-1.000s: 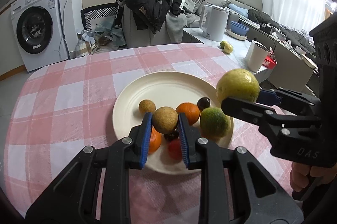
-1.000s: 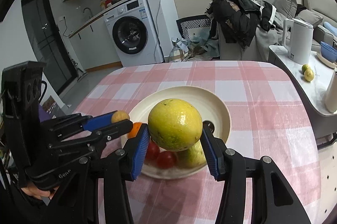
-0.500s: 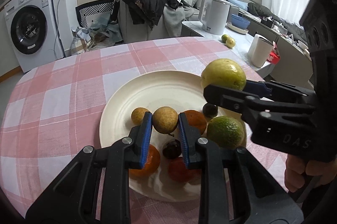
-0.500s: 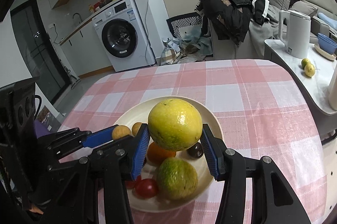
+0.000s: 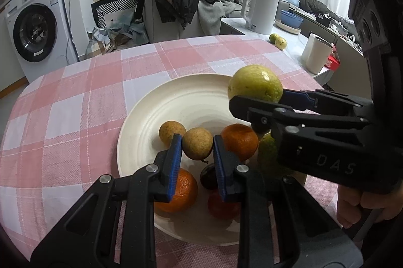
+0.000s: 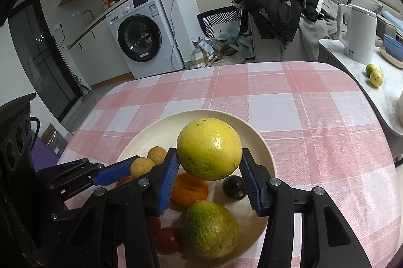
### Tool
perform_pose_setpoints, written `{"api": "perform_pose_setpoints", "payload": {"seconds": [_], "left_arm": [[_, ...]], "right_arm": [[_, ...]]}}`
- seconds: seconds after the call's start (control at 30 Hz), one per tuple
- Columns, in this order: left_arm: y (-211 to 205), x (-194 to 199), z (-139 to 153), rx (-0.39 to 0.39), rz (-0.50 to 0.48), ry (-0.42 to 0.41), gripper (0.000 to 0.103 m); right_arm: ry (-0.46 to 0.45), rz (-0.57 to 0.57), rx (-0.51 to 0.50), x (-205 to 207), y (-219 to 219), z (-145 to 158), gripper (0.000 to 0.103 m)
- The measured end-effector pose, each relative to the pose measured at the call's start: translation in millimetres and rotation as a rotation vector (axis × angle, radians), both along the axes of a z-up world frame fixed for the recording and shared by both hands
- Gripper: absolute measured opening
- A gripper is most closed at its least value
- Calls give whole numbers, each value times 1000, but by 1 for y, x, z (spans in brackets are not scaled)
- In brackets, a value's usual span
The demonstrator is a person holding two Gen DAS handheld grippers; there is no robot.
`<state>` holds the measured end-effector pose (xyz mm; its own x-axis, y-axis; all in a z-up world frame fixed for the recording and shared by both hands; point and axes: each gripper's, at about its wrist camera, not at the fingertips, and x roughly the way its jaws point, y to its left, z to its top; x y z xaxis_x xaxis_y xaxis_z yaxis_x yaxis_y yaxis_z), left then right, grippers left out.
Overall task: Organize fruits
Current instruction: 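Carry the grapefruit and kiwi to the cream plate and release both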
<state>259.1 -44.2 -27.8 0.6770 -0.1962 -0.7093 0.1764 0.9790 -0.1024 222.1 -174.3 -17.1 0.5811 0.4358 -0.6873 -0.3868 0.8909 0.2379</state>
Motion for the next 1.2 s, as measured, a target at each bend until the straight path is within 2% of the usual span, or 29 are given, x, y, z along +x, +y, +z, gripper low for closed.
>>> {"api": "perform_pose_setpoints", "payload": {"seconds": [0.53,0.8,0.9,1.03,1.1,1.13,1.2], "left_arm": [[4,7,-10,2,19,10,22],[10,5,-8,-21,45,5,23],[12,0,-4,-18,51,-9,29],[14,-11,5,-17,60,-43,45],[15,-17,10,-10,68,-60,56],[16,-22,13,-4,77,-72,63],[15,-32,19,3,77,-98,69]], "right_arm": [[31,4,-36,11,14,-19,50],[28,-5,-24,10,8,-15,51],[14,-7,-22,6,4,-10,51],[-6,-14,-28,-1,-1,-5,55],[-28,-14,-33,-8,-5,0,68],[-34,-15,-32,-11,-6,1,79],[-56,-20,-28,-18,-10,6,85]]}}
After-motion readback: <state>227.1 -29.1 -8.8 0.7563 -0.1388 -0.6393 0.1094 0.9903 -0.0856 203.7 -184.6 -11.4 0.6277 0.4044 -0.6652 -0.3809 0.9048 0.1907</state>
